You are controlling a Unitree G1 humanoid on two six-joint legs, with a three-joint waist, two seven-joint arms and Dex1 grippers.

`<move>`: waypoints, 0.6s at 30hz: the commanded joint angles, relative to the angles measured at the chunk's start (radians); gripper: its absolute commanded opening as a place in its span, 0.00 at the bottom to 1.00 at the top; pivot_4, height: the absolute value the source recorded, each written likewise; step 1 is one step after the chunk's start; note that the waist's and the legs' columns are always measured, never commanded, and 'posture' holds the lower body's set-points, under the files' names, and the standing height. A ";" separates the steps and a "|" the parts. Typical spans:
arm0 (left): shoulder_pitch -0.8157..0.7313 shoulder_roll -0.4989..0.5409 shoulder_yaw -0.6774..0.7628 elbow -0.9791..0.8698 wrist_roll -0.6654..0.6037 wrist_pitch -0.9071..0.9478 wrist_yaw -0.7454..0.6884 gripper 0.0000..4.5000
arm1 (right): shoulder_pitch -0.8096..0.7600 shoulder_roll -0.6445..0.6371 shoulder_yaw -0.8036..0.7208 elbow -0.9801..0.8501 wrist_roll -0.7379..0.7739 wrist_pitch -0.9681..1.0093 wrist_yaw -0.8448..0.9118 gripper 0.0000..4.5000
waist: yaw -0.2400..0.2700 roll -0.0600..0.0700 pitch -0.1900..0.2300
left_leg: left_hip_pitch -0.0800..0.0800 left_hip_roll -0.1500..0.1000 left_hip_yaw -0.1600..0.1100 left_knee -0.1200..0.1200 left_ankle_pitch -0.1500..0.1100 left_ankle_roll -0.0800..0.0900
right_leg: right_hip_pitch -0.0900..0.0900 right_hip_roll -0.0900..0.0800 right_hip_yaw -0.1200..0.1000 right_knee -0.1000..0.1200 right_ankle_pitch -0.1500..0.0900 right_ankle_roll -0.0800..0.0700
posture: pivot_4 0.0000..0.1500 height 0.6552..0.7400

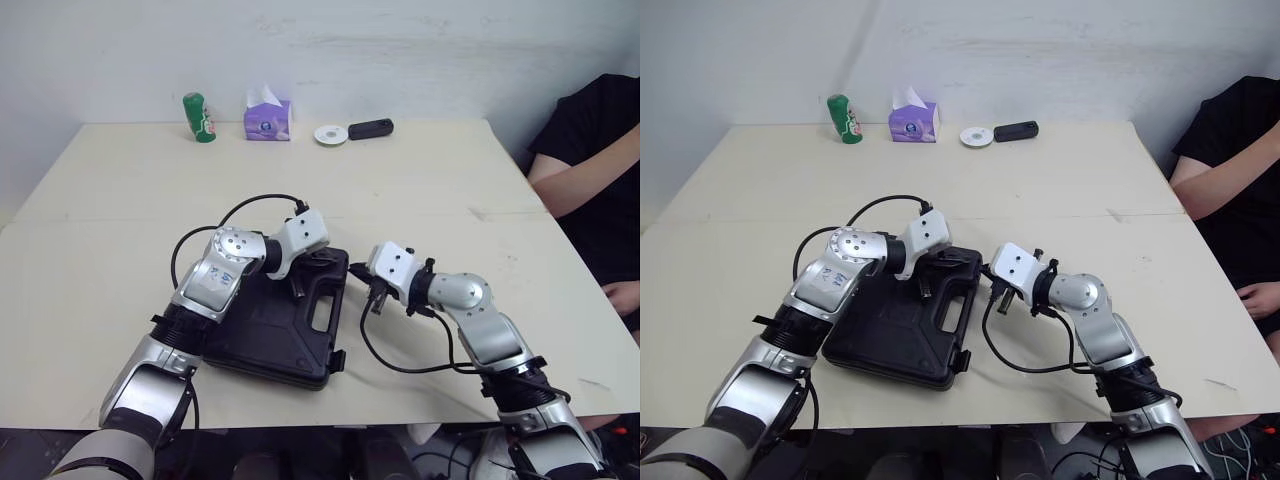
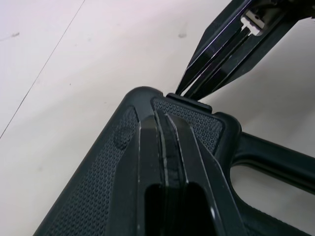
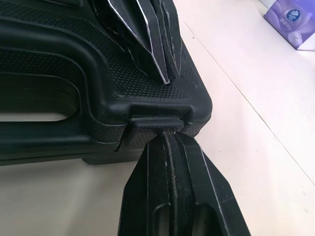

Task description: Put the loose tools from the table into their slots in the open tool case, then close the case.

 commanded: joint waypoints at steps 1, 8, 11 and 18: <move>0.117 -0.007 -0.128 0.182 0.064 0.085 -0.029 0.02 | -0.047 0.076 0.092 -0.054 0.013 -0.047 0.016 0.00 | 0.000 -0.001 -0.001 | 0.000 0.000 0.000 0.000 0.000 0.000 | 0.000 0.000 0.000 0.000 0.000 0.000 | 1.00 1.00; 0.132 0.002 -0.124 0.168 0.061 0.096 -0.037 0.02 | -0.053 0.091 0.100 -0.052 -0.022 -0.043 0.024 0.00 | -0.001 -0.003 -0.002 | 0.003 0.000 -0.001 -0.004 0.000 -0.001 | -0.002 0.002 0.001 0.000 0.001 -0.002 | 1.00 1.00; 0.148 0.003 -0.112 0.156 0.053 0.069 -0.035 0.02 | -0.048 0.076 0.075 -0.061 -0.030 -0.050 0.011 0.00 | -0.001 -0.003 -0.003 | 0.004 0.001 -0.001 -0.005 0.000 -0.003 | -0.002 0.004 0.001 -0.001 0.000 -0.004 | 1.00 1.00; 0.185 -0.027 -0.004 0.081 -0.022 -0.112 -0.040 0.02 | -0.011 -0.003 0.021 -0.095 -0.006 -0.068 0.046 0.00 | 0.008 -0.002 -0.001 | 0.001 0.005 -0.001 -0.007 0.000 -0.006 | -0.007 0.007 0.001 -0.002 -0.001 -0.008 | 1.00 1.00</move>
